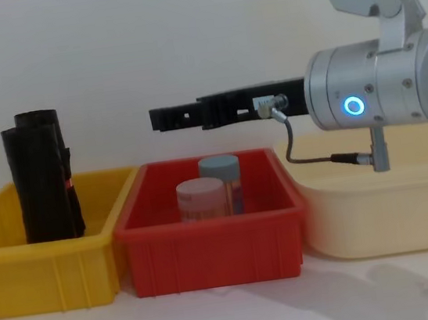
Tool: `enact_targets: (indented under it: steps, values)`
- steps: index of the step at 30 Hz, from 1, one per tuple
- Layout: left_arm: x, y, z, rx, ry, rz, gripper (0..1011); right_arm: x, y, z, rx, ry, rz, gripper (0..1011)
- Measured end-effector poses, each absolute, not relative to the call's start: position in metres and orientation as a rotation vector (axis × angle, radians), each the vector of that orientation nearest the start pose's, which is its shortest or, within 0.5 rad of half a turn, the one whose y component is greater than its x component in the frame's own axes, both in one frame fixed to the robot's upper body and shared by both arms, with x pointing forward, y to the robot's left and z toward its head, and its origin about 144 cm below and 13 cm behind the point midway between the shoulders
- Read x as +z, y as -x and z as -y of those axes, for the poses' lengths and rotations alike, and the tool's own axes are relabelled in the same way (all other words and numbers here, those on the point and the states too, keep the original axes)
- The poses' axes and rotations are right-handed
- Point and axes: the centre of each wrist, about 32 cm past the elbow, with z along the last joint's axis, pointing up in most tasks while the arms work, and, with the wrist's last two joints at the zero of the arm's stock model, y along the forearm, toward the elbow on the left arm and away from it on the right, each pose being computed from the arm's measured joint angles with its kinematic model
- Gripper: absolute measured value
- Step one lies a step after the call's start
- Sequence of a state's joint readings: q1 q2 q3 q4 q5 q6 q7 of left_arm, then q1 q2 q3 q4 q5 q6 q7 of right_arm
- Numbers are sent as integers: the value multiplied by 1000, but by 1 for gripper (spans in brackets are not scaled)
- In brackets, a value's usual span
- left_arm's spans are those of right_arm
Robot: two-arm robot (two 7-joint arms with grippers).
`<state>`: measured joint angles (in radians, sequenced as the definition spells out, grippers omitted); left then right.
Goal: Pick up the garbage bag with the one hand and transfer it to the other hand.
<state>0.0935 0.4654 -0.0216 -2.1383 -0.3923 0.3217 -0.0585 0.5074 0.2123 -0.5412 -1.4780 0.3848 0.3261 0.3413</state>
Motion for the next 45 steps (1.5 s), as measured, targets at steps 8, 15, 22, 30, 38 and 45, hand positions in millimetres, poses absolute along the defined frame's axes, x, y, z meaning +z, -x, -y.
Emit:
enact_targets:
  steps: [8,15,22,30,38,45]
  values:
    - [1304,-422,-282,1267,-16,162,1000,1258,-552,135,-721,129,-45,999]
    - [1303,-430,-279,1264,-31,158,1000,1256,-552,138,-712,146,-68,999]
    - [1299,-433,-281,1284,-48,140,1000,1255,-554,140,-707,157,-84,999]
    - [1291,-438,-285,1318,-70,106,1000,1254,-557,141,-708,161,-94,999]
    - [1288,-448,-286,1331,-78,82,1000,1255,-560,143,-711,164,-100,999]
    - [1286,-461,-283,1314,-82,64,1000,1255,-562,144,-714,166,-105,999]
